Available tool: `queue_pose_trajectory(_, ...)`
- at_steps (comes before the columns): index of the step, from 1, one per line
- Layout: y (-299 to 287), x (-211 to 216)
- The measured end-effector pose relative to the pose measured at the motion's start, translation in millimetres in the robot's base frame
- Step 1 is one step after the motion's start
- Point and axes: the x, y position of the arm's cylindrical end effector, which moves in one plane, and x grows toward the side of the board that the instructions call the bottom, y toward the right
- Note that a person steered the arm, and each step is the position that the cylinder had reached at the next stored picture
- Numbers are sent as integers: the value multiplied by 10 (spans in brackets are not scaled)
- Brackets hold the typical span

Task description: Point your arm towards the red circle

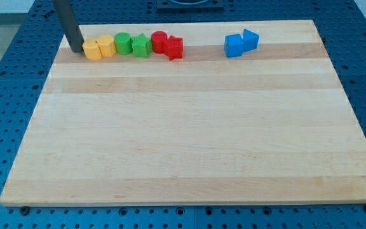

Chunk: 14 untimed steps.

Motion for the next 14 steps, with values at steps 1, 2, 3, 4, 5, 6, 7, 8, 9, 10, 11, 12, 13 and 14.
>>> queue_pose_trajectory(1,0,-17)
queue_pose_trajectory(2,0,92)
queue_pose_trajectory(3,-35,472)
queue_pose_trajectory(4,-38,930)
queue_pose_trajectory(5,253,1247)
queue_pose_trajectory(6,855,1294)
queue_pose_trajectory(7,1363,1194)
queue_pose_trajectory(8,1793,922)
queue_pose_trajectory(9,2154,666)
queue_pose_trajectory(10,2506,442)
queue_pose_trajectory(11,2765,178)
queue_pose_trajectory(12,2894,-104)
queue_pose_trajectory(13,2846,-345)
queue_pose_trajectory(14,2642,-621)
